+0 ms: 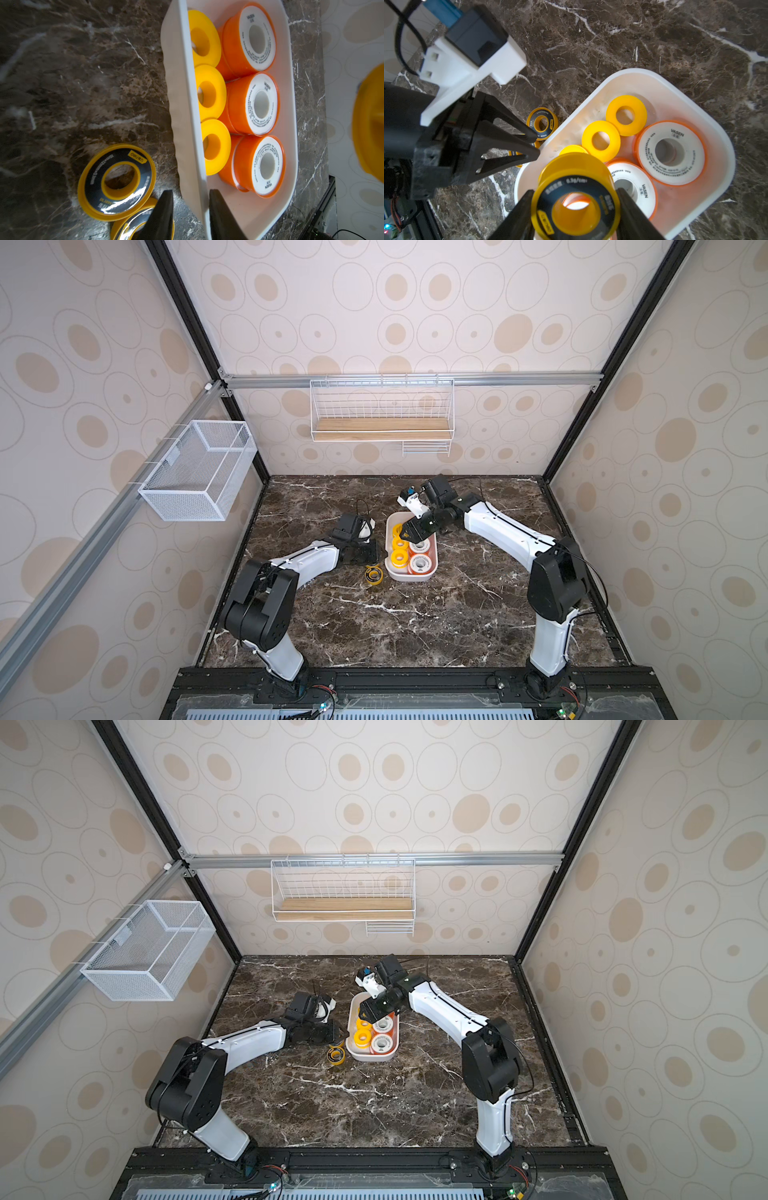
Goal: Put the sealing tape into the storage box
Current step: Move the storage box to the center of the board.
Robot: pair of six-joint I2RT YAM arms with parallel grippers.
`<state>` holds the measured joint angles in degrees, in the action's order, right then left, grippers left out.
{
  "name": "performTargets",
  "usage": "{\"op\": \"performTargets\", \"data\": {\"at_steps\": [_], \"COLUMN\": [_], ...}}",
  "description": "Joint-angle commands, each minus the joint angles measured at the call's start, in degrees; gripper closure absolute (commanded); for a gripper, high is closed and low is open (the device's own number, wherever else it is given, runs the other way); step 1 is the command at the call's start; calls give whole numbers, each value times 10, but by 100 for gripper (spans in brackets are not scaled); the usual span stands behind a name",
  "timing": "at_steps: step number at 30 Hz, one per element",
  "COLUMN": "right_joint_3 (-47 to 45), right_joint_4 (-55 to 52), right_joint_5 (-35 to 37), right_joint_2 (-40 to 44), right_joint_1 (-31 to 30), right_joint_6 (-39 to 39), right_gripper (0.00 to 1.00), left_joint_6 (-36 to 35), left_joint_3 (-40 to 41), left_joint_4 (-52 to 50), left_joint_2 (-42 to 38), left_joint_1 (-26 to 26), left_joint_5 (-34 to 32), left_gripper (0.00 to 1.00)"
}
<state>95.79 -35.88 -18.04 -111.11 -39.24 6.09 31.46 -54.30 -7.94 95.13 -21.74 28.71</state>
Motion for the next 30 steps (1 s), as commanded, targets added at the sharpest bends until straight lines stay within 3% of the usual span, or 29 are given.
{"op": "performTargets", "data": {"at_steps": [1, 10, 30], "right_joint_3": [32, 97, 248], "right_joint_4": [-24, -38, -83], "right_joint_5": [13, 17, 79], "right_joint_2": [-26, -86, -205], "right_joint_1": [1, 1, 1], "right_joint_6": [-11, -23, -28], "right_gripper": [41, 41, 42], "left_joint_6": [1, 1, 4], "left_joint_3": [-27, -30, -33], "left_joint_4": [15, 17, 11], "left_joint_2": [13, 21, 32], "left_joint_1": [2, 2, 1], "left_joint_5": [25, 42, 47], "left_gripper": [67, 77, 77]}}
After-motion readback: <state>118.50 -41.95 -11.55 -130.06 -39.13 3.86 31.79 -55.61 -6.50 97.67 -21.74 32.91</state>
